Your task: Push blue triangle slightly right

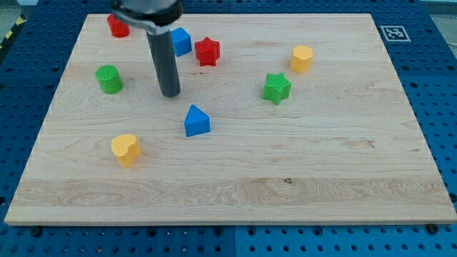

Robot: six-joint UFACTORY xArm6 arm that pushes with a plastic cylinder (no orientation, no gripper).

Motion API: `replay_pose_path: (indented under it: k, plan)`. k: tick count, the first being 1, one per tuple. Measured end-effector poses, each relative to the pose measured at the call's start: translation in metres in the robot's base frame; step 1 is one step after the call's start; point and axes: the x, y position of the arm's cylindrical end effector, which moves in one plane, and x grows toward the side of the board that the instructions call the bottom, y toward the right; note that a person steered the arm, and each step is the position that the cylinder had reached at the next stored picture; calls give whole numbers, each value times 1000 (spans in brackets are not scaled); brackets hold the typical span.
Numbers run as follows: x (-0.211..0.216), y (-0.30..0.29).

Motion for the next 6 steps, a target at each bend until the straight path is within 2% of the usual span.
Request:
replay_pose_path:
  k: [2, 4, 6]
  plan:
    - [51, 0]
    - [56, 19]
    - [67, 77]
